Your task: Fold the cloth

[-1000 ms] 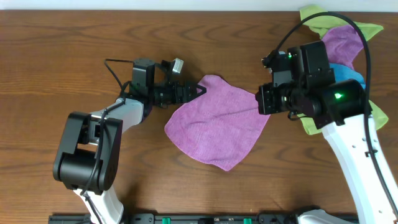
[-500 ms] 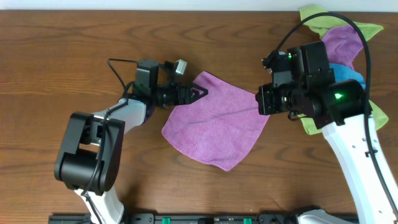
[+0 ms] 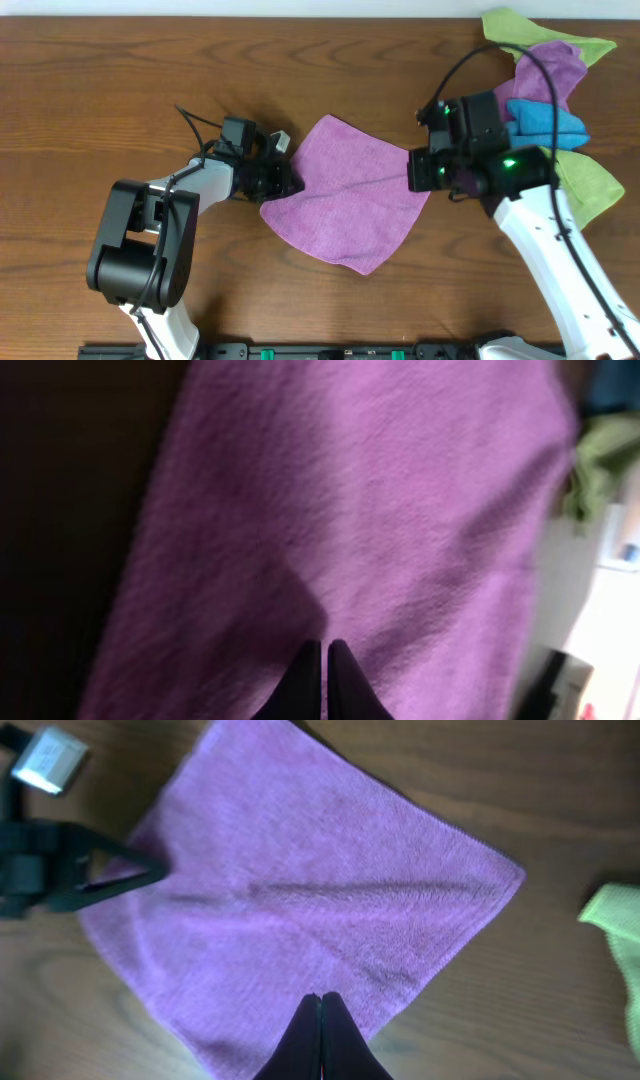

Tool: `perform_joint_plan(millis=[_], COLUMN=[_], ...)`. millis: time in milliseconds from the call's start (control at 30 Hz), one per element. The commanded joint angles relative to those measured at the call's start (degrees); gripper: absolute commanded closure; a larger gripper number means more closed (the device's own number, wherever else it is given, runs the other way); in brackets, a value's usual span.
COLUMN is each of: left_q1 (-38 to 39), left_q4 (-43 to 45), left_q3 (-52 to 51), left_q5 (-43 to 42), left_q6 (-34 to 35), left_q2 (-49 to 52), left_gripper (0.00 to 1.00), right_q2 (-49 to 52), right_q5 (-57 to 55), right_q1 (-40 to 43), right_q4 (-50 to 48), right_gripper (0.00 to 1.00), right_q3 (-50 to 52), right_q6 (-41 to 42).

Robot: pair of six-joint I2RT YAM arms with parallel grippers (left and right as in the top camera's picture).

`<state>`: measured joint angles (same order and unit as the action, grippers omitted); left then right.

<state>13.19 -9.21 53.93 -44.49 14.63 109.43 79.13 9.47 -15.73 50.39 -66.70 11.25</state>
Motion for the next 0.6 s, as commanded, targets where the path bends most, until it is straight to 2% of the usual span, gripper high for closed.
perform_joint_plan(millis=[0,100,300,467,567], left_q1=[0.0,0.0,0.0,0.0,0.0], left_q4=[-3.1,-6.0,-12.5,-18.9,-22.9], left_q3=[0.3,0.3,0.3,0.3,0.3], left_q5=[8.5,13.6,26.5,39.5,42.3], left_q6=[-2.3,-2.2,2.3,2.8,2.8], left_q2=[0.7,0.7,-1.3,-10.0,-15.2], left_gripper=[0.94,0.95,0.94,0.94,0.94], right_q2=[0.0,0.0,0.2,3.5,7.1], right_q5=[-0.4,-0.2,-0.3,0.0,1.6], right_q1=[-0.4,-0.4,-0.4,-0.8,-1.9], right_q4=[-3.6,-6.0,-7.5,-9.5,-12.5], right_gripper=[0.98,0.99,0.98,0.98,0.99], right_q3=[4.4,6.6,7.2,7.2,7.2], right_q6=[3.5,4.0,4.0,4.0,4.2])
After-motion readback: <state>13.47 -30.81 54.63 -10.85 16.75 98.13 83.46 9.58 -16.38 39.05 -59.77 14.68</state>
